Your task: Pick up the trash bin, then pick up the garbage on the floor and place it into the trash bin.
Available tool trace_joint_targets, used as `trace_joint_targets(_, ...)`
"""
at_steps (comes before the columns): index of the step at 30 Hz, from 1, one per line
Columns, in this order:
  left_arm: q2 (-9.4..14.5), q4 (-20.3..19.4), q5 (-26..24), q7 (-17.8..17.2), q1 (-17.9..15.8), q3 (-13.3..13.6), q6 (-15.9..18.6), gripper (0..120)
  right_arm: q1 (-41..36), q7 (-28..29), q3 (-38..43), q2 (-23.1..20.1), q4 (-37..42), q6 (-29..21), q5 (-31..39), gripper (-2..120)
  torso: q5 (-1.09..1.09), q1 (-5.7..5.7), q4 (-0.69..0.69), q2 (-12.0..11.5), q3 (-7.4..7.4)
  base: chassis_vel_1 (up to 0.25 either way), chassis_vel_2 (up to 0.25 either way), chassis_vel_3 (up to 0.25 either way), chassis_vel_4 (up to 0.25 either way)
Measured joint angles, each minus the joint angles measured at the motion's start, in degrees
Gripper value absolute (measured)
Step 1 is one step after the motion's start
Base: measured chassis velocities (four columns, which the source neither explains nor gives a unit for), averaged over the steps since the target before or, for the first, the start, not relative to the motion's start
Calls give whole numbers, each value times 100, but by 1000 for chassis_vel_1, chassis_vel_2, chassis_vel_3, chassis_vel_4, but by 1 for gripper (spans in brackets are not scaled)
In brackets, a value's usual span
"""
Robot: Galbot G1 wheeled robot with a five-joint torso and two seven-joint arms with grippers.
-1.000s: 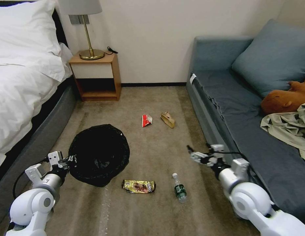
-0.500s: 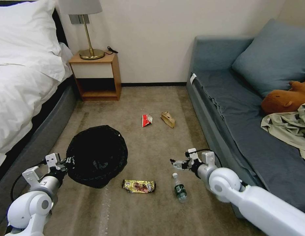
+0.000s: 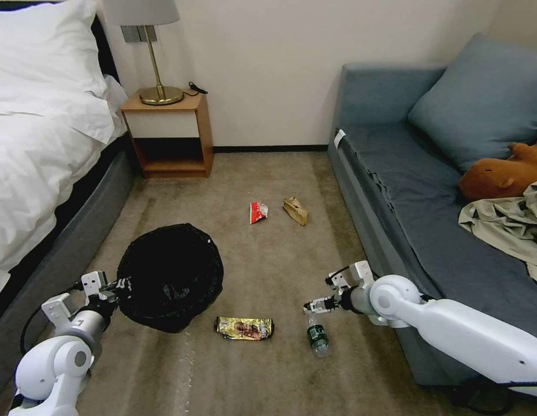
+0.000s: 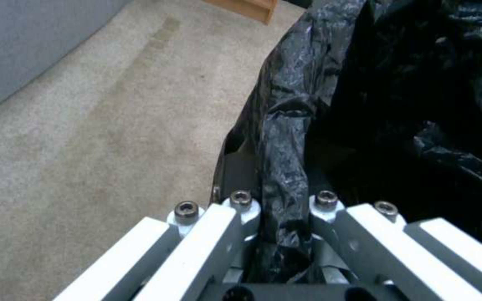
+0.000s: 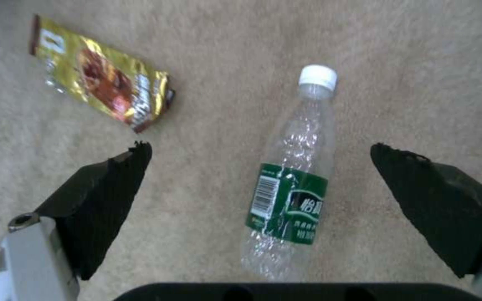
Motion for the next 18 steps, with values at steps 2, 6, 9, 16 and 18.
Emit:
trace_joint_targets(2,40,55,-5,24,-2,-7,-17,4,154,-202,-222,139,-309,-15,-59,100,-1,0,0,0,0,0,0,0,0)
trace_joint_targets(6,76,140,-8,77,-1,-16,-59,4,326,-436,-448,368,-712,-46,-130,100,-1,0,0,-1,0,0,0,0,0)
trace_joint_targets(9,127,280,-12,150,10,-21,-129,4,498,-866,-756,602,-1206,-34,-410,100,-1,0,0,0,-1,0,0,0,0)
trace_joint_targets(16,150,374,-12,198,11,-17,-183,4,441,-999,-807,760,-1610,-9,-595,100,-2,0,1,0,0,0,0,0,0)
trace_joint_targets(18,173,389,-14,213,10,-18,-196,4,358,-1072,-797,823,-1835,-1,-683,100,-1,0,0,0,0,0,0,0,0)
